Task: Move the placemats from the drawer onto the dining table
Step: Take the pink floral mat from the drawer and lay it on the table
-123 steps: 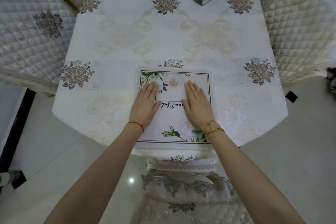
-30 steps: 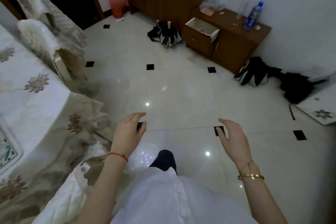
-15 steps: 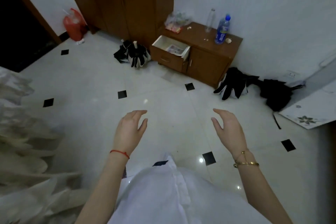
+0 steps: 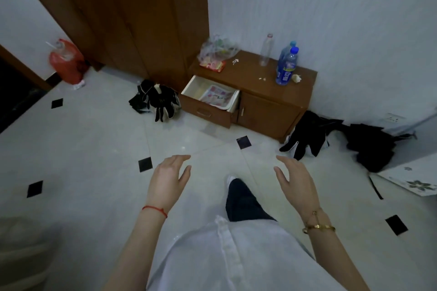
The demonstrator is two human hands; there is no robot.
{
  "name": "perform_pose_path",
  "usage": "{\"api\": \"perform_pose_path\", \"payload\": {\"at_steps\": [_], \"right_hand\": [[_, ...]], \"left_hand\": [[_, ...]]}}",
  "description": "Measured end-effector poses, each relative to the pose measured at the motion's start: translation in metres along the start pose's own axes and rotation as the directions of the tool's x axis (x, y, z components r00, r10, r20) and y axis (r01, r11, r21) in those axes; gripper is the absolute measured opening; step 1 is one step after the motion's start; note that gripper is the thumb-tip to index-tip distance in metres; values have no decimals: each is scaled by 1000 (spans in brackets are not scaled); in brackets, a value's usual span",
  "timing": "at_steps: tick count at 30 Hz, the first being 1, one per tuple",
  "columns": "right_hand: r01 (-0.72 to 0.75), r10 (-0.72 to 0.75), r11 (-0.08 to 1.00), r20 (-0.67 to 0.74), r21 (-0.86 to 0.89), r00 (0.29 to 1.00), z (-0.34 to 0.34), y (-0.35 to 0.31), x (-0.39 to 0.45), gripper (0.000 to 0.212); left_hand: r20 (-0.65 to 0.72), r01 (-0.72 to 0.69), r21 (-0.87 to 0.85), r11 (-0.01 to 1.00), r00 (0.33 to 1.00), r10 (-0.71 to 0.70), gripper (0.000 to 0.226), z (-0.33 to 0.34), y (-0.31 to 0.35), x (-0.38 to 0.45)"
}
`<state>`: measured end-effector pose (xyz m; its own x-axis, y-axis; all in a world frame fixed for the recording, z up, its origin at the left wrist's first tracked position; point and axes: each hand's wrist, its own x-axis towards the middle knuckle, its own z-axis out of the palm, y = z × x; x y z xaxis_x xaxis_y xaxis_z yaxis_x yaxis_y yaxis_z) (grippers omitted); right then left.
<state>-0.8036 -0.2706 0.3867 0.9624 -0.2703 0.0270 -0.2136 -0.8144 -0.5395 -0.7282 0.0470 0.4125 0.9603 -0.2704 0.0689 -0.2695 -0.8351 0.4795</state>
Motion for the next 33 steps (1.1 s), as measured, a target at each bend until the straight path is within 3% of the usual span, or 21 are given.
{"api": "perform_pose_path", "payload": {"at_steps": [6,13,21,28,33], "right_hand": [[65,-65,998,-12,-12,998,-18,-15,173,33],[92,-92,996,2,-9,996,3,-41,320,31],[-152,152,988,-4,26,988,93,-60,415,32],[-396,399,916,-45,64,916,159,-93,489,30],[-469,474,878,-42,92,879,201,-90,528,29]], "left_hand": [[-82,-44,8,999,996,45,27,-11,5,164],[-61,-5,-21,1000,998,3,28,-5,-32,298],[64,-76,6,997,995,75,29,8,-121,447],[196,-245,-10,969,950,242,29,16,-178,582],[302,-291,-20,957,910,283,30,65,-201,634]]}}
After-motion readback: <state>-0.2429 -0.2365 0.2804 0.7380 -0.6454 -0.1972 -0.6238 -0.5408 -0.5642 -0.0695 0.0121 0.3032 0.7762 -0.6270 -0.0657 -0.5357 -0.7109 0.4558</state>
